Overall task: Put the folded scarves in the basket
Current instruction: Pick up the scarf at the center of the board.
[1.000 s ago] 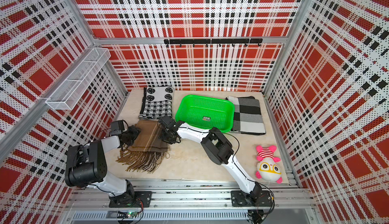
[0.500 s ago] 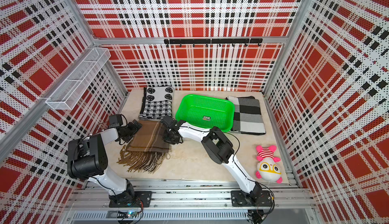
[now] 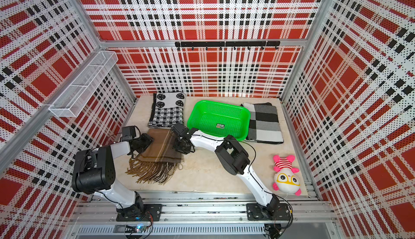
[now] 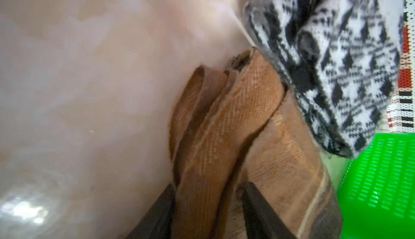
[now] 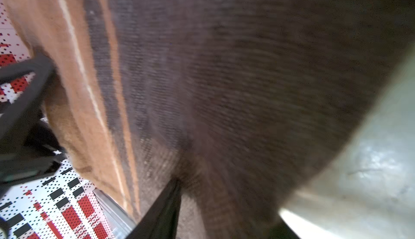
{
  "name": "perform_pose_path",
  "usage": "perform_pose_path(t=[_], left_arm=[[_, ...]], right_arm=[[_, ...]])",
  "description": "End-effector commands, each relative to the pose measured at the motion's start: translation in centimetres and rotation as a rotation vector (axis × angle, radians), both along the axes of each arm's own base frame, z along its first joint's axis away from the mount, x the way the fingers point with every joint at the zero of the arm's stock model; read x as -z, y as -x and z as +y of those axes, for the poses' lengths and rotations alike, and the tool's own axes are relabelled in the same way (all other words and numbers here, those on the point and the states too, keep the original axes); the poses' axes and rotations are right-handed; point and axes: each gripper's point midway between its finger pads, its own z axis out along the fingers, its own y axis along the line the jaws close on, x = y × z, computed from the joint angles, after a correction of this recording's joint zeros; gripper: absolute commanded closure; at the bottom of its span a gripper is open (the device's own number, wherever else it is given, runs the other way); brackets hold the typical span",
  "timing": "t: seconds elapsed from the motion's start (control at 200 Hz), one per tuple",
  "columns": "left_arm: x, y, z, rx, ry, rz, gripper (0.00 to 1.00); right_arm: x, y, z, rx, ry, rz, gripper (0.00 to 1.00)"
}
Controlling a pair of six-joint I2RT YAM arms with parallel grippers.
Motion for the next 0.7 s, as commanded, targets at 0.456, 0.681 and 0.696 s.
perform_pose_path(t=[0.456, 0.681, 0.696], left_arm=[[-1.8, 1.8, -1.8, -0.024, 0.046, 0.037, 1.0], [-7.0, 0.6, -1.2, -0.055, 0.009, -0.056, 1.0], [-7.4, 0.5, -1.1, -0.057, 0.007, -0.065, 1.0]], right_arm=[[-1.1, -0.8, -0.4, 0.021, 0.047, -0.066, 1.0], [-4.9, -0.6, 1.1, -0.043, -0.026, -0.122, 1.0], [-5.2, -0.5, 1.2, -0.047, -0.031, -0.126, 1.0]])
